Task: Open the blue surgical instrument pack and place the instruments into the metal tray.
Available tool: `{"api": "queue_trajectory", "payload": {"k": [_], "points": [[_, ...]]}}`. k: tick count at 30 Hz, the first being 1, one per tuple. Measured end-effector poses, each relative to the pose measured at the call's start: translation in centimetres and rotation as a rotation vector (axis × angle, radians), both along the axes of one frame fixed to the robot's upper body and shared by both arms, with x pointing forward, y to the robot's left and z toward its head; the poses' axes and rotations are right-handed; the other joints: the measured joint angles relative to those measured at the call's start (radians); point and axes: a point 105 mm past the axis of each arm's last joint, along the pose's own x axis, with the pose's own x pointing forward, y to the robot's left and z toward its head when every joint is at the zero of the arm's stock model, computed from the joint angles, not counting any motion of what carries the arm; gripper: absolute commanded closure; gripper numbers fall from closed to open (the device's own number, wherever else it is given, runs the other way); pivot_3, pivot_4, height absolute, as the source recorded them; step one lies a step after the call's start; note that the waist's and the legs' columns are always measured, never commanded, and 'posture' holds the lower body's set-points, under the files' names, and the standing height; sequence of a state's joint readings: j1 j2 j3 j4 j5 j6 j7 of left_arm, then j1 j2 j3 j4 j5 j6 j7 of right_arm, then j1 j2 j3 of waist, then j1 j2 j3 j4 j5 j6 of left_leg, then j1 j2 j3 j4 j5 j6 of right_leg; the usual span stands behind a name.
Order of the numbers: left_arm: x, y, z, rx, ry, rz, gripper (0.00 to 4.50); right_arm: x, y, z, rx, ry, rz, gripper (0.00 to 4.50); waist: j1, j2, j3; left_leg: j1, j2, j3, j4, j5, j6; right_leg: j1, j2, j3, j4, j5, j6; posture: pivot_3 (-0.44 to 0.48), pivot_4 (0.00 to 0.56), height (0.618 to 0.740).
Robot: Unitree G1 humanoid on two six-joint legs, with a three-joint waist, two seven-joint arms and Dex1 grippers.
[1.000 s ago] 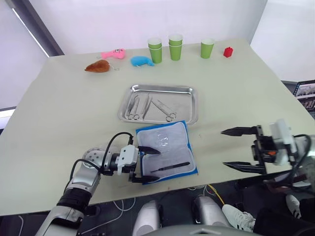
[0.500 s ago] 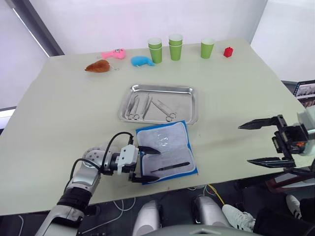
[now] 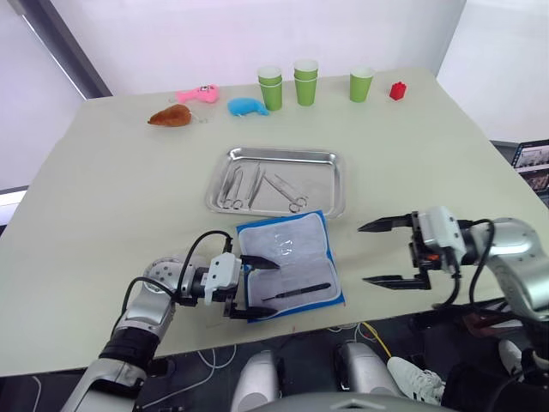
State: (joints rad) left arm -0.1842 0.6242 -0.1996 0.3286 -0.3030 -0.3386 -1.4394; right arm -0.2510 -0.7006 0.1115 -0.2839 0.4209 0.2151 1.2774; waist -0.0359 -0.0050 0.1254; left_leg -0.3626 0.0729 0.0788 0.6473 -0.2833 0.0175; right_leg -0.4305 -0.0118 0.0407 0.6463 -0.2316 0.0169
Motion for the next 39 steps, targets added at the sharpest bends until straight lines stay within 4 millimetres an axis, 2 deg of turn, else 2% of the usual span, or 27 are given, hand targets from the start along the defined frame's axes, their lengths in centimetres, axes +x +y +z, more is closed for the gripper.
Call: {"api": "queue_trajectory", "payload": {"k": [4, 8, 9, 13, 15, 23, 27, 28, 30, 31, 32, 33, 34, 37, 39], "points": [[0.0, 0.0, 0.1, -0.001, -0.003, 0.002, 0.0, 0.0, 1.2, -1.9, -0.066, -0.007, 0.005, 0.04, 0.0, 0.001, -0.001, 0.0, 0.0, 0.001, 0.0, 0.0, 0.0, 0.0, 0.0, 0.0, 0.0, 0.0, 0.0, 0.0, 0.15, 0.739], [0.0, 0.0, 0.0, -0.001, -0.003, 0.004, 0.0, 0.1, 1.6, -2.9, -0.089, 0.004, -0.002, 0.04, 0.0, 0.001, -0.001, 0.0, 0.0, 0.001, 0.0, 0.0, 0.0, 0.0, 0.0, 0.001, 0.0, 0.0, 0.0, 0.0, 0.15, 0.739], [0.0, 0.0, 0.0, 0.0, -0.003, 0.004, 0.0, 0.3, 2.1, -4.0, -0.124, 0.014, -0.016, 0.04, 0.0, 0.001, -0.002, 0.001, 0.0, 0.001, 0.0, 0.0, 0.0, 0.0, 0.0, 0.0, 0.0, 0.0, 0.0, 0.0, 0.15, 0.739], [0.0, 0.0, 0.0, 0.0, -0.003, 0.005, 0.0, 0.3, 3.0, -5.4, -0.149, 0.041, -0.031, 0.04, 0.0, 0.002, -0.002, 0.0, 0.0, 0.001, 0.0, 0.0, 0.0, 0.0, 0.0, 0.0, 0.0, 0.0, 0.0, 0.0, 0.15, 0.739], [0.0, 0.1, 0.0, 0.001, -0.003, 0.007, 0.0, 0.6, 4.3, -6.7, -0.147, 0.079, -0.058, 0.04, -0.001, 0.001, -0.003, 0.0, 0.0, 0.001, 0.0, 0.0, 0.0, 0.0, 0.0, 0.0, 0.0, 0.0, 0.0, 0.0, 0.15, 0.739], [-0.1, 0.1, 0.0, 0.0, -0.002, 0.008, 0.0, 1.0, 4.8, -7.9, -0.201, 0.086, -0.057, 0.04, -0.002, 0.002, -0.004, 0.001, 0.0, 0.001, 0.0, 0.0, 0.0, 0.0, 0.0, 0.001, 0.0, 0.0, 0.0, 0.0, 0.15, 0.739], [-0.1, 0.1, 0.0, 0.0, 0.001, 0.01, 0.0, 1.1, 4.9, -7.9, -0.228, 0.067, -0.032, 0.04, -0.002, 0.001, -0.006, 0.001, 0.0, 0.001, 0.0, 0.0, 0.0, 0.0, 0.0, 0.001, 0.0, 0.0, 0.0, 0.0, 0.15, 0.739], [-0.1, 0.1, -0.1, 0.0, 0.001, 0.01, 0.0, 1.0, 4.8, -7.9, -0.234, 0.066, -0.025, 0.55, -0.002, 0.001, -0.007, 0.001, 0.0, 0.001, 0.0, 0.0, 0.0, 0.0, 0.0, 0.001, 0.0, 0.0, 0.0, 0.0, 0.15, 0.739], [-0.1, 0.1, -0.1, 0.0, 0.002, 0.014, 0.0, 0.9, 4.6, -8.1, -0.25, 0.067, -0.004, 1.1, -0.002, 0.0, -0.009, 0.001, 0.0, 0.001, 0.0, 0.0, 0.0, 0.0, 0.0, 0.001, 0.0, 0.0, 0.0, 0.0, 0.15, 0.739], [-0.1, 0.1, -0.1, 0.0, 0.002, 0.017, 0.0, 0.7, 4.6, -8.1, -0.253, 0.068, 0.006, 1.7, -0.002, -0.001, -0.01, 0.001, 0.0, 0.001, 0.0, 0.0, 0.0, 0.0, 0.0, 0.001, 0.0, 0.0, 0.0, 0.0, 0.15, 0.739], [-0.1, 0.1, -0.1, 0.001, 0.003, 0.019, 0.0, 0.6, 4.6, -8.2, -0.255, 0.07, 0.013, 1.98, -0.002, -0.002, -0.011, 0.001, 0.0, 0.001, 0.0, 0.0, 0.0, 0.0, 0.0, 0.001, 0.0, 0.0, 0.0, 0.0, 0.15, 0.739], [-0.1, 0.2, -0.1, 0.002, 0.003, 0.022, 0.0, 0.6, 4.6, -8.3, -0.256, 0.072, 0.016, 2.57, -0.002, -0.003, -0.012, 0.001, 0.0, 0.001, 0.001, 0.0, 0.0, 0.001, 0.0, 0.001, 0.0, 0.0, 0.0, 0.0, 0.15, 0.739], [-0.1, 0.2, -0.1, 0.002, 0.003, 0.023, 0.0, 0.6, 4.6, -8.3, -0.257, 0.073, 0.016, 2.81, -0.002, -0.003, -0.012, 0.002, 0.0, 0.001, 0.001, 0.0, 0.0, 0.001, 0.0, 0.001, 0.0, 0.0, 0.0, 0.0, 0.15, 0.739], [-0.1, 0.2, -0.2, 0.002, 0.005, 0.028, 0.0, 0.7, 4.5, -8.5, -0.258, 0.076, 0.014, 4.26, -0.002, -0.003, -0.013, 0.003, 0.0, 0.001, 0.001, 0.0, 0.0, 0.002, 0.0, 0.001, 0.0, 0.0, 0.0, 0.0, 0.15, 0.739], [-0.1, 0.3, -0.2, 0.004, 0.005, 0.03, 0.0, 0.6, 4.5, -8.5, -0.257, 0.074, 0.02, 4.43, -0.003, -0.003, -0.014, 0.003, 0.0, 0.001, 0.001, 0.0, 0.0, 0.002, 0.0, 0.0, 0.0, 0.0, 0.0, 0.0, 0.15, 0.739]]}}
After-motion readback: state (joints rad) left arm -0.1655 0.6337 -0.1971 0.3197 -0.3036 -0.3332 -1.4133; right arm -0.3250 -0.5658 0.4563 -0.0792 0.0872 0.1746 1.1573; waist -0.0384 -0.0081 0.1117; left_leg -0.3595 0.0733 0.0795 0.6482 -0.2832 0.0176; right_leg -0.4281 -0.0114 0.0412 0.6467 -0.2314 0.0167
